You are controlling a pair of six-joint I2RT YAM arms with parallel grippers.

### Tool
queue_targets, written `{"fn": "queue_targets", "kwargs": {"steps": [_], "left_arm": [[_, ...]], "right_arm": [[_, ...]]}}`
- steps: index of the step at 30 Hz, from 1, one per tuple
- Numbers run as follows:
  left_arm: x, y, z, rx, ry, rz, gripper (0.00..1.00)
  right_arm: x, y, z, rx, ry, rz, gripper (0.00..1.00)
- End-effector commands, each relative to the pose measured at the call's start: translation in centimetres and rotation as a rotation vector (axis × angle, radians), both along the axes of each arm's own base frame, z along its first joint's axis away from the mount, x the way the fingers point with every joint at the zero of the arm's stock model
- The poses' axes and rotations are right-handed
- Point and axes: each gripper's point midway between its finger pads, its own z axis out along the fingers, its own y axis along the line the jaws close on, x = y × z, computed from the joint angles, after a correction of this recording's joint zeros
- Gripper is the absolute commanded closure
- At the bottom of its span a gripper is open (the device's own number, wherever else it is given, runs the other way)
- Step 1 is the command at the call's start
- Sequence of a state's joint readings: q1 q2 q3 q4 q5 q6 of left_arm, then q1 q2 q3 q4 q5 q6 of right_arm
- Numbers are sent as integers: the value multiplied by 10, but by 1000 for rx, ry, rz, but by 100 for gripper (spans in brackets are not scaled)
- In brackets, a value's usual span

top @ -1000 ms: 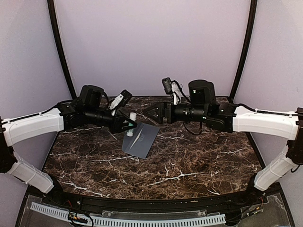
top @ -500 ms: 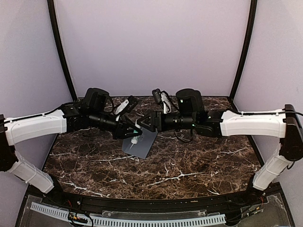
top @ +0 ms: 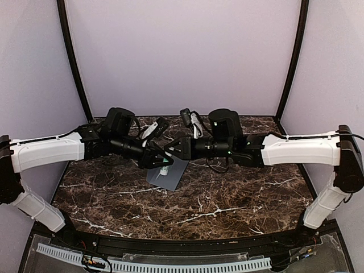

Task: Place the letter into the envelope and seal it
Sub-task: Open the solid glue cap from the solid glue.

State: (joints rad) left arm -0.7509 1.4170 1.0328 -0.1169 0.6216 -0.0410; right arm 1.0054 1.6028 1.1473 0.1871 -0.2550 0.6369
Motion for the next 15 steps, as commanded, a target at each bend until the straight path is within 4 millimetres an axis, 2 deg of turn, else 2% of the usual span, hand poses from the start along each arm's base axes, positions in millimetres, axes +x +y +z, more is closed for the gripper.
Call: {"fn": "queue_targets", "kwargs": {"steps": [1, 3, 5, 7, 8, 10, 15], "left_arm": [[-1, -4, 12, -41, -25, -5, 99], [0, -3, 13, -43, -26, -1, 97], [0, -3, 13, -45, -24, 0, 87], [-1, -3, 14, -47, -23, -1, 73], [-1, -3, 14, -49, -23, -4, 62], [-3, -4, 14, -50, -21, -11, 53], [-3, -3, 10, -36, -15, -14, 52]], "right_arm": [[-4, 7, 15, 52, -22, 17, 82], [-3, 6, 16, 53, -23, 12, 86], [-2, 4, 16, 56, -24, -4, 90], [0, 2, 19, 65, -28, -19, 93], [0, 1, 20, 68, -29, -27, 93], [3, -2, 24, 72, -35, -47, 94], [6, -9, 32, 79, -53, -75, 94]]}}
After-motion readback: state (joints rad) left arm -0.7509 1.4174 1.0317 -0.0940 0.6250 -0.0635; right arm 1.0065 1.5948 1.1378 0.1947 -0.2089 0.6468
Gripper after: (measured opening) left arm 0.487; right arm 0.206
